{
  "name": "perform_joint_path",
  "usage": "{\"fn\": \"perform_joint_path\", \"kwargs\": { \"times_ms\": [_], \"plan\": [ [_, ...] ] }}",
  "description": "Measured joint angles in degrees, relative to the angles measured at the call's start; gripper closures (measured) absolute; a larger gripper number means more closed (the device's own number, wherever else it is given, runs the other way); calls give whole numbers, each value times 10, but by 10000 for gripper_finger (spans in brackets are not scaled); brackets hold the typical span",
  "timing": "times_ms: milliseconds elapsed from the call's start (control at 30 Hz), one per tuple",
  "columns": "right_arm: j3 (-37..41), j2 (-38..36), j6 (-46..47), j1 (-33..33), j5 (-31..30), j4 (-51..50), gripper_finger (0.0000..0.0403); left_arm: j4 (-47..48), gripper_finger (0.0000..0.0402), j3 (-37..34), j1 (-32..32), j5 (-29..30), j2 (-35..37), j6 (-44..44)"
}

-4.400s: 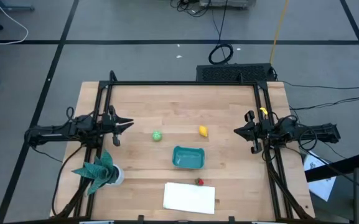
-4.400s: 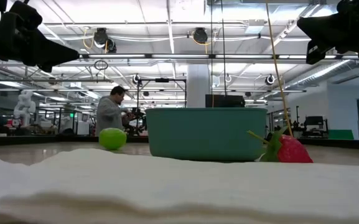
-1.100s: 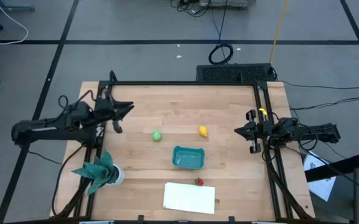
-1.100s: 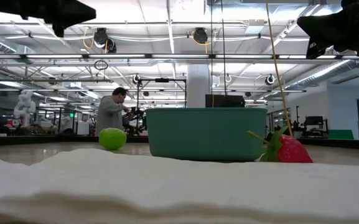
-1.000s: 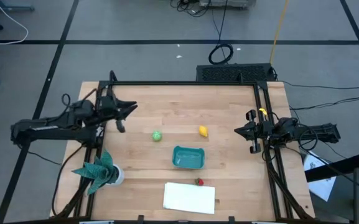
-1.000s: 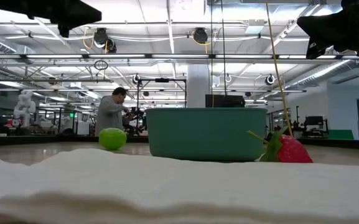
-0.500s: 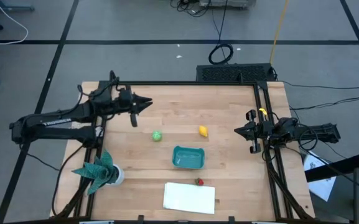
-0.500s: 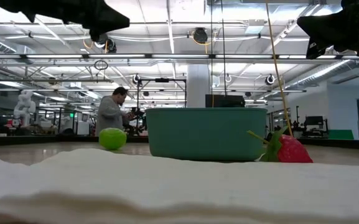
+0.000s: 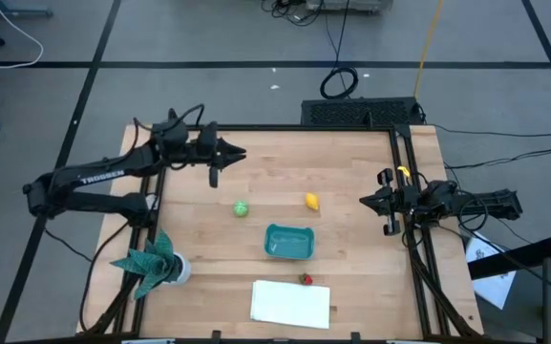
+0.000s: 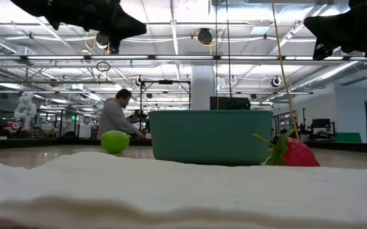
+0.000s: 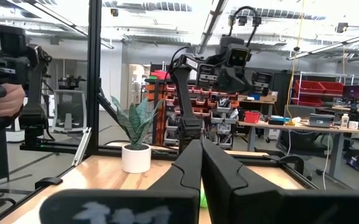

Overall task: Pick and placing Produce into tupperware
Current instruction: Put the cabbage into the green bin

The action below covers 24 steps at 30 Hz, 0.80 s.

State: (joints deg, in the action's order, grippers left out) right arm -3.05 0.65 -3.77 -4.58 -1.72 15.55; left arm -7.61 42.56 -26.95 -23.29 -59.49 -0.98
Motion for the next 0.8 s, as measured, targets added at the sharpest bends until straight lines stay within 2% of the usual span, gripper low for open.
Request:
{"fn": "perform_joint_path", "kwargs": {
  "times_ms": [133,333,467,600,800],
  "plan": [
    [0,0,0,0,0,0,403,6,330,26,-16,-38,-38,-3],
    [0,0,0,0,0,0,403,7,330,67,-33,-130,-81,-14],
    [0,0,0,0,0,0,403,30,330,92,-36,-193,-100,-48],
    [0,0,0,0,0,-4,403,76,330,107,-36,-251,-112,-118],
    [0,0,0,0,0,-9,403,117,330,109,-37,-261,-116,-171]
  ]
}}
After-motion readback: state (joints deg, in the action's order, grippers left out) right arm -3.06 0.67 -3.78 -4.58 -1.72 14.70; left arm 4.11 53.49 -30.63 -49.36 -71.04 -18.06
